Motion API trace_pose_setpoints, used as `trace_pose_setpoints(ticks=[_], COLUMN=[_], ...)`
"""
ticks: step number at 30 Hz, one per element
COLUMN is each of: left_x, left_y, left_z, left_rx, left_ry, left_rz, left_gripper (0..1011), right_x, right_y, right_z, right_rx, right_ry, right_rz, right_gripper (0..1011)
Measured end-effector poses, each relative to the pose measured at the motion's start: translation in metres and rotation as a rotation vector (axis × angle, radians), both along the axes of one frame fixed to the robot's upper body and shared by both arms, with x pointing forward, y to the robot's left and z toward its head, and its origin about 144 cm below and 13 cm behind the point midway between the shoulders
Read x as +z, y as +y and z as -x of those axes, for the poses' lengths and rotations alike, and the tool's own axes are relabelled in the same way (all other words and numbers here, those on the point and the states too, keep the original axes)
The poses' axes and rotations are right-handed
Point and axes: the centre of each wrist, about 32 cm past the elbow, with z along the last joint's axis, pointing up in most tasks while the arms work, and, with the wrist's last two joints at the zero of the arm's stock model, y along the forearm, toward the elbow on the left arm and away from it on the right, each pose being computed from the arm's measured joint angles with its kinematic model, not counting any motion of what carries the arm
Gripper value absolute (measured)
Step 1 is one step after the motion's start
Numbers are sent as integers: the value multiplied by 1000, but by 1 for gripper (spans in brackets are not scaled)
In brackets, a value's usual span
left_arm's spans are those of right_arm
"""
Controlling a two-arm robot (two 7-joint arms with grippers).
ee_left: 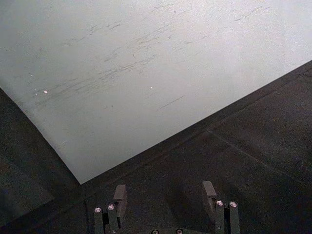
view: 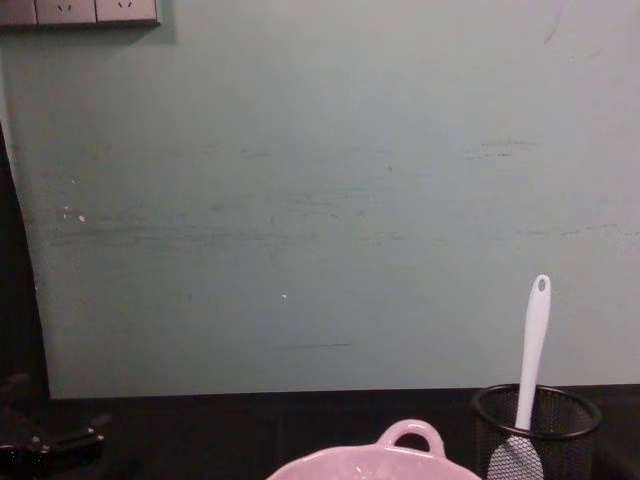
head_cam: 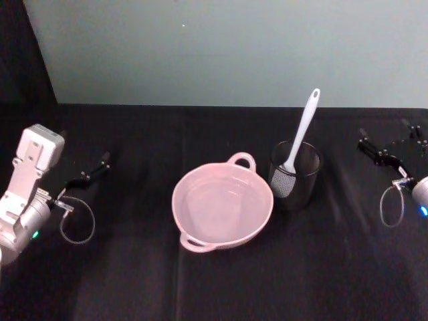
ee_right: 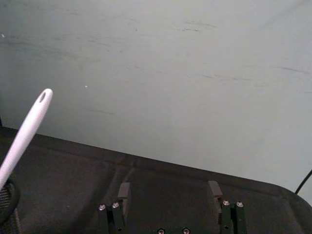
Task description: Use the one hand to pick up the spoon and stir the clear water in the bowl.
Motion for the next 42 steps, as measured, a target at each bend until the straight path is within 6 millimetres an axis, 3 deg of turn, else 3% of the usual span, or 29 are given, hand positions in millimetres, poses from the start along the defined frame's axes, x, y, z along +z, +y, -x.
trace_pose_setpoints(ticks=[42], left_x=[0], left_y=[0], left_z=[0], left_rx=[0], left_ry=[0], left_rz=[0], left_gripper=[1011], right_x=[-2], right_y=[-1], right_z=[-2], right_rx=[-10], right_ry=[-2], right_rz=[-6], right_gripper=[1003])
